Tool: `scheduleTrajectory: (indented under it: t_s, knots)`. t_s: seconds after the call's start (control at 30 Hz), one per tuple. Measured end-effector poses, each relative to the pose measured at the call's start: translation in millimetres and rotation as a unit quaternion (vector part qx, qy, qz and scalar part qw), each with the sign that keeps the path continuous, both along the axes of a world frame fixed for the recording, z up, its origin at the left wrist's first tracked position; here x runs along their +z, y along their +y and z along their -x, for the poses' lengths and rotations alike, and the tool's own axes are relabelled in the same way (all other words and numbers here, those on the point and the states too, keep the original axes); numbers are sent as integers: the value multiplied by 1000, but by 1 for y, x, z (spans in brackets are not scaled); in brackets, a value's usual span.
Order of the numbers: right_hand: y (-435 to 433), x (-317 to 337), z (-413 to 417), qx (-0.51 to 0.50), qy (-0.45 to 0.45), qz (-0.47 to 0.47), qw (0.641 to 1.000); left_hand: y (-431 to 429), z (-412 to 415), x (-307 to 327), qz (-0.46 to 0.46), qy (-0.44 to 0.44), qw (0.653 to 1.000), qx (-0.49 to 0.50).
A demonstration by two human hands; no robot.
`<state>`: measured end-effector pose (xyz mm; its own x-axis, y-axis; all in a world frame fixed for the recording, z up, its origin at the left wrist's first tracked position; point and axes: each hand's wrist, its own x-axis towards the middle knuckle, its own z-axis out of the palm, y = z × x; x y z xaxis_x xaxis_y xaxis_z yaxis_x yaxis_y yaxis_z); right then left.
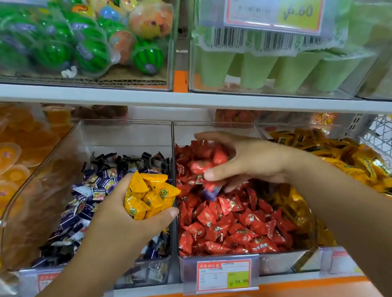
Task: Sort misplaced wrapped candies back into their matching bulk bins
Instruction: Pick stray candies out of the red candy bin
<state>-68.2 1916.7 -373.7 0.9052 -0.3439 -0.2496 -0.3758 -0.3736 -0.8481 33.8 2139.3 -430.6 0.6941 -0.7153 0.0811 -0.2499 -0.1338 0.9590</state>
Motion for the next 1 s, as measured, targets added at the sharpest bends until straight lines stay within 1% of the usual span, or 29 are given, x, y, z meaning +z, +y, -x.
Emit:
scheduleTrajectory:
  t_s: [0.07,0.13,0.17,0.2,0.23,0.27,0.3,0.4,0.5,0.6,0.73,0.8,0.87,0.97,1.0]
  knots:
    - [-13,9,2,52,83,76,992,-1,2,1,4,-2,1000,-3]
    - [-28,18,4,49,135,194,970,-2,6,5,0,2,1000,-3]
    - [-35,20,3,58,177,264,946,-2,7,6,-2,2,1000,-4]
    - [-42,18,1,83,234,325,912,-2,7,6,-1,0,1000,-5]
    - [-44,16,-2,111,288,360,880,-1,6,6,1,1,1000,-6]
    - [-44,15,-6,131,327,370,859,-1,5,6,1,3,1000,-6]
    - [-42,14,-10,141,353,361,852,0,4,5,-1,6,1000,-5]
    - [-39,5,-18,153,390,301,857,1,3,5,-10,8,1000,1]
    - [-35,-19,-20,166,434,313,828,0,3,4,-14,3,1000,1]
    - [-31,-42,-22,162,453,320,816,-1,2,3,-15,0,1000,3]
    - [-28,-42,-19,170,404,341,832,0,3,4,-11,2,1000,5]
    - [-31,-41,-16,158,369,330,855,0,3,4,-4,2,1000,7]
    - [-31,-39,-14,127,347,298,880,0,3,3,2,1,1000,6]
    - [-36,-23,-10,43,269,186,944,0,3,3,-1,0,1000,3]
    - [-40,-13,-10,31,258,184,948,0,2,1,-4,0,1000,2]
